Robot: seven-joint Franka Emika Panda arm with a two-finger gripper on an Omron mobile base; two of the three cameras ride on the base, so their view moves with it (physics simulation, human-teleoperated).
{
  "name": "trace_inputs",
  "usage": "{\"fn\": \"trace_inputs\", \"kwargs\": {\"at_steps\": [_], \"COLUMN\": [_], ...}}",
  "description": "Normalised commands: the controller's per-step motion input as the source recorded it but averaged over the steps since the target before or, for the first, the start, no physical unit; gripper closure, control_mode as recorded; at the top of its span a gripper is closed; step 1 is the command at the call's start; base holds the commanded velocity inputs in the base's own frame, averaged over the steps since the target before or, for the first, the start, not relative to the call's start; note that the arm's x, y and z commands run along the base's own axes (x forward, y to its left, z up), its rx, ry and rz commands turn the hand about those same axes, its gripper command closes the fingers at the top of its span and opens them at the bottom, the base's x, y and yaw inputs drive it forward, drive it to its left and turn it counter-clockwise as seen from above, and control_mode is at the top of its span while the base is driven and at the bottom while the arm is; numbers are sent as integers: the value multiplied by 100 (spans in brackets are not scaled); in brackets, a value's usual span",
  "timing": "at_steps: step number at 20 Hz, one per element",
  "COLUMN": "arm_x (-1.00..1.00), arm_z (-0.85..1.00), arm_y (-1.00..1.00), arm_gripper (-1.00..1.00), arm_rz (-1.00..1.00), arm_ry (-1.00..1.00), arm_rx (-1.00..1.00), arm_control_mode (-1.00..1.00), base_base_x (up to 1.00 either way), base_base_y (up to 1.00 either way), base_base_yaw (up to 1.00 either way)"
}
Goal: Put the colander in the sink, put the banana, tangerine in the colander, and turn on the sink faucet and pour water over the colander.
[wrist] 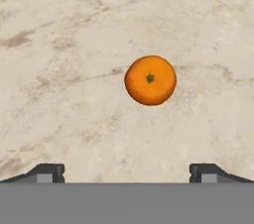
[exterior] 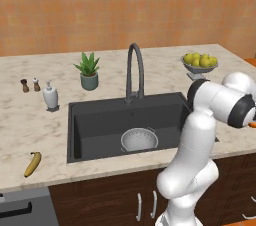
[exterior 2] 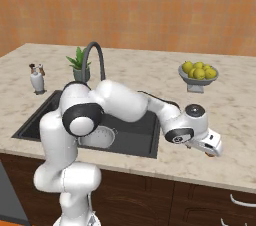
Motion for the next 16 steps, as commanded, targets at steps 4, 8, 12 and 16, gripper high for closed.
{"fn": "trace_inputs", "kwargs": {"at_steps": [4, 8, 12, 16], "arm_x": [12, 19, 34, 35], "arm_z": [-13, -4, 0, -4], "arm_y": [-30, -26, -16, -9], "arm_gripper": [-100, -100, -100, -100], "arm_rz": [0, 0, 0, 0], "arm_ry": [0, 0, 1, 4], "arm_rx": [0, 1, 6, 6], "arm_control_mode": [-100, -100, -100, -100], "base_base_x": [0, 0, 0, 0], "base_base_y": [0, 0, 0, 0], "base_base_yaw": [0, 0, 0, 0]}}
